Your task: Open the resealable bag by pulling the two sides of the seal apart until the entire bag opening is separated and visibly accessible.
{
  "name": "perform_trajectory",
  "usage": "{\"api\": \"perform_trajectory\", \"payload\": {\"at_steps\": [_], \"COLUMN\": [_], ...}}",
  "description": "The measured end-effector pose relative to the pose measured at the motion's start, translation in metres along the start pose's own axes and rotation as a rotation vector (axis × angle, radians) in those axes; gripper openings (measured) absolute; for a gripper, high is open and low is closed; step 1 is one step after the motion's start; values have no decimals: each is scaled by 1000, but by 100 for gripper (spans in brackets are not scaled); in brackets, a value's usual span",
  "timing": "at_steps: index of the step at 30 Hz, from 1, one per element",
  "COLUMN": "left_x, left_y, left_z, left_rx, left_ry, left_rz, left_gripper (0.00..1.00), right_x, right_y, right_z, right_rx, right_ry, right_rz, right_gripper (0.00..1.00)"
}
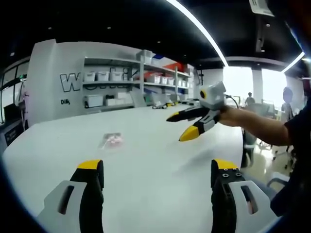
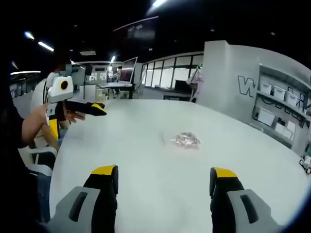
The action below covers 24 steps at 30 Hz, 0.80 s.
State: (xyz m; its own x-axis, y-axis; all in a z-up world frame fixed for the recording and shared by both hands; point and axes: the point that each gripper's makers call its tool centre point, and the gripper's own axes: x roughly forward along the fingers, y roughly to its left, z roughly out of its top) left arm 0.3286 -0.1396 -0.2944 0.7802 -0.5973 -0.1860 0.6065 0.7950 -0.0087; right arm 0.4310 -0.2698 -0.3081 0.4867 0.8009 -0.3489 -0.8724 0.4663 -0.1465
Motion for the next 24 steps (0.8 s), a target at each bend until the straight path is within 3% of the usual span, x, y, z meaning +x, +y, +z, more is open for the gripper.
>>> {"api": "perform_trajectory", "payload": {"at_steps": [24], "left_x": [1], "left_y": [1], "left_z": [-2], "left_rx": [0], "left_ry": [-1], "left_rz": [0], "left_gripper": [89], "right_x": [12], "right_y": [7], "right_z": [2], "right_rx": [-1], "right_ry": [8], "right_rz": [14], "right_gripper": [76]}}
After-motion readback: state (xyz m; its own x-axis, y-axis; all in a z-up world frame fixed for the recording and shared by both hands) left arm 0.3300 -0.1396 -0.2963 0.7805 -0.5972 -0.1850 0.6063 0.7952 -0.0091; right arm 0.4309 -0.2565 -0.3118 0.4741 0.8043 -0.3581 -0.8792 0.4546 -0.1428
